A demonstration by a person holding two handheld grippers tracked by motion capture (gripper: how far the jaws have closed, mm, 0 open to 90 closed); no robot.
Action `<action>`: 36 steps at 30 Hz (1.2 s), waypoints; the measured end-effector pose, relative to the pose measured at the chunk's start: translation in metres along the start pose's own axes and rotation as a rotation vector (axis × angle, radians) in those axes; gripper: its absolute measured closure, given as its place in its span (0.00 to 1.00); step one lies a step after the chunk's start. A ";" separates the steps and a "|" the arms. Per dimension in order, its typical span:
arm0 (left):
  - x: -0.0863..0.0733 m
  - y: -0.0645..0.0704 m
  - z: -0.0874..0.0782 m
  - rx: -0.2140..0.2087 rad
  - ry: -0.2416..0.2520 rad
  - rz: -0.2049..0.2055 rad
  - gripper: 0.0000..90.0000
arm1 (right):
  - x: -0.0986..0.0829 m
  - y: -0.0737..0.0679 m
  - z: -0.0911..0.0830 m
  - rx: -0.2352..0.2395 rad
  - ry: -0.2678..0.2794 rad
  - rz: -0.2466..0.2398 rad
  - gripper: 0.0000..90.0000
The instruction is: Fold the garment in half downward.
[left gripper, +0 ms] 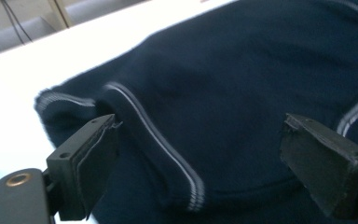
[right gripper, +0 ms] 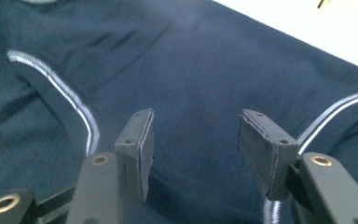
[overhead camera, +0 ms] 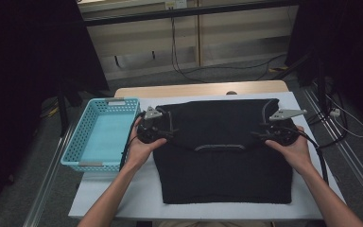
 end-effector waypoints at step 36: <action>-0.031 0.045 0.035 -0.055 -0.110 0.161 0.34 | -0.029 -0.012 0.017 0.007 -0.124 -0.126 0.89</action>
Point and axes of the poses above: each handheld gripper's, and its own axes: z roughly forward along the jaws, x roughly out of its top, y roughly to its right, the point moved 7 cm from there along z, roughly forward along the jaws, and after that the axes turned 5 degrees about -y, right-handed, at the moved point
